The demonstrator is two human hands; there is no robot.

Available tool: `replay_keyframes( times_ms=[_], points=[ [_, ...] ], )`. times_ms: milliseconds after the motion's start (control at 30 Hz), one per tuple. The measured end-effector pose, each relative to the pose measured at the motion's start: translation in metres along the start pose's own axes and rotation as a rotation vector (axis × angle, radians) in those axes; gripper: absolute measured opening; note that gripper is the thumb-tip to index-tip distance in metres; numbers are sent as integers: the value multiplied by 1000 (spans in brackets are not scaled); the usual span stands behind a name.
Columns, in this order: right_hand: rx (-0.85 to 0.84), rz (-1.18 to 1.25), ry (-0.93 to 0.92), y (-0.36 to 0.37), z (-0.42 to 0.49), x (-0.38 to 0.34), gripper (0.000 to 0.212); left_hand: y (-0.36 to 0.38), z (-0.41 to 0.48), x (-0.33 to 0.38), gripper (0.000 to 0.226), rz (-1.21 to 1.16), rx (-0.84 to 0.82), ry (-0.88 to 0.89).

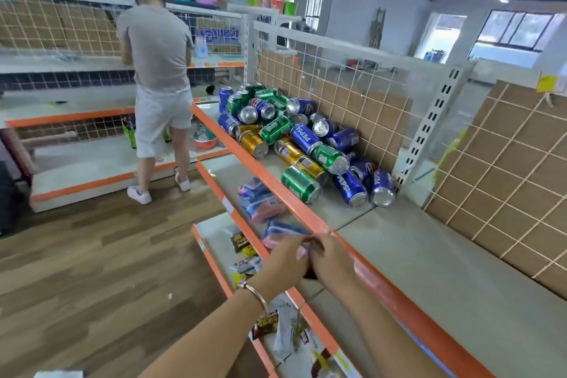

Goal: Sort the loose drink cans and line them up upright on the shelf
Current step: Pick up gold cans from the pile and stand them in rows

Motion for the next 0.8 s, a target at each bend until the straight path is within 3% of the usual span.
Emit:
replay_keyframes(
  times_ms=[433,667,800],
  points=[
    [-6,-8,-114,2,187,-40,39,-69,163,-51,41,-176,167,-290],
    [-40,-224,-80,23,251,-62,36,-113,226,-86,41,-399,239,-497],
    [-97,-423,-17,37,284,-72,53,-141,270,-100,4,-416,323,-504]
  ],
)
Point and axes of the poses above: each hand's wrist, its own z-axis towards the middle knuckle, its own y-axis out of the palm, x = y × z, the point moved 3 cm from there along z, towards the middle knuckle, and after that the axes turned 10 degrees about z, right-handed, at the moved point
